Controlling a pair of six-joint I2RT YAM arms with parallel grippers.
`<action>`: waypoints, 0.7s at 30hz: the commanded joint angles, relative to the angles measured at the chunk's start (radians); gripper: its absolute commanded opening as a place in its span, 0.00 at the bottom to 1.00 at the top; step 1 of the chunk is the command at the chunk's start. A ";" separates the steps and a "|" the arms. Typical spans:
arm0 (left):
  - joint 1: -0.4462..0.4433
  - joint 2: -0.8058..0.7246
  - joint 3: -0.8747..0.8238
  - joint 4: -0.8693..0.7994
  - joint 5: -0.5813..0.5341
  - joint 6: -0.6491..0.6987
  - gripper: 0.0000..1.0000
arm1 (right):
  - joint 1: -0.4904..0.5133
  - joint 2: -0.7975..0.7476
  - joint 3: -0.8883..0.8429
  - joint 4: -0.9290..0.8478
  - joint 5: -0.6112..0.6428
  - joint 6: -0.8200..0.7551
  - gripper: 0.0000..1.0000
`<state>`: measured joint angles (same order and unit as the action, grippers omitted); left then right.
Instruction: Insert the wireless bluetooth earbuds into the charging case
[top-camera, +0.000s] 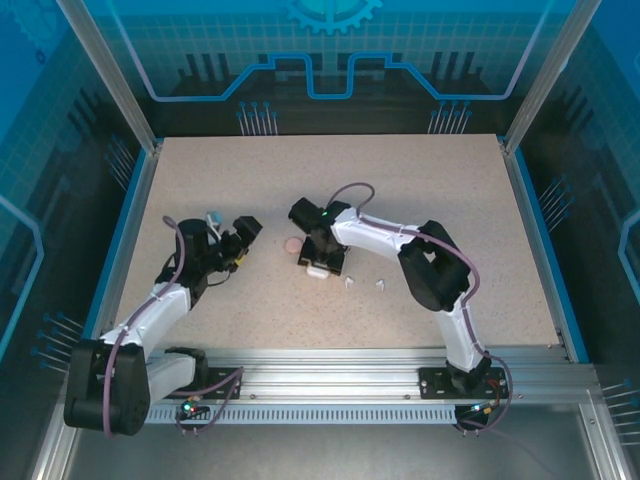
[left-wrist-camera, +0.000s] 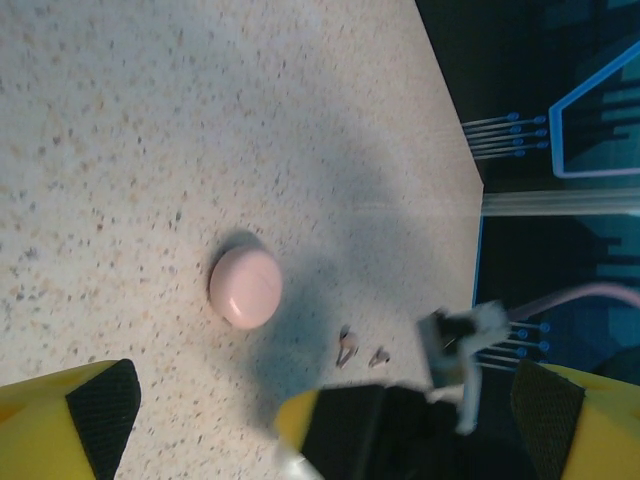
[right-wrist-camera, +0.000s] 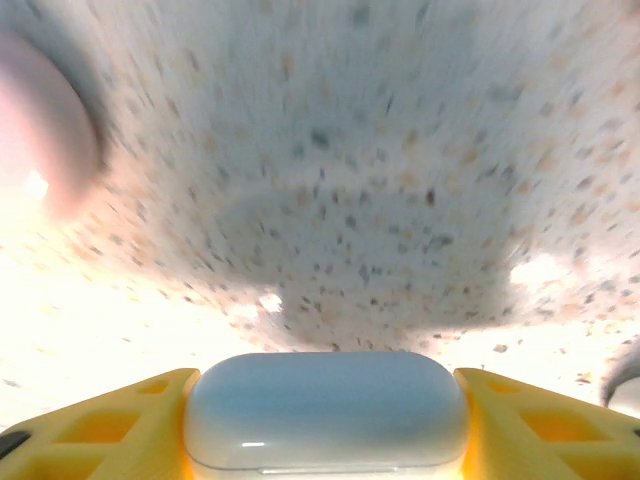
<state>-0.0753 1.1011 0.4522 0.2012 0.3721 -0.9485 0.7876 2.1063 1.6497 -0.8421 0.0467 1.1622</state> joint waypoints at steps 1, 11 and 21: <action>-0.061 -0.036 -0.044 0.154 -0.015 0.005 0.99 | -0.064 -0.038 0.072 0.021 -0.033 0.066 0.62; -0.326 0.046 -0.134 0.404 -0.301 0.112 0.94 | -0.126 -0.005 0.201 0.043 -0.106 0.187 0.65; -0.407 0.328 -0.060 0.661 -0.359 0.140 0.68 | -0.104 -0.038 0.194 0.047 -0.113 0.221 0.65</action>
<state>-0.4740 1.3781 0.3519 0.7177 0.0536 -0.8288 0.6647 2.1021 1.8378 -0.7914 -0.0475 1.3586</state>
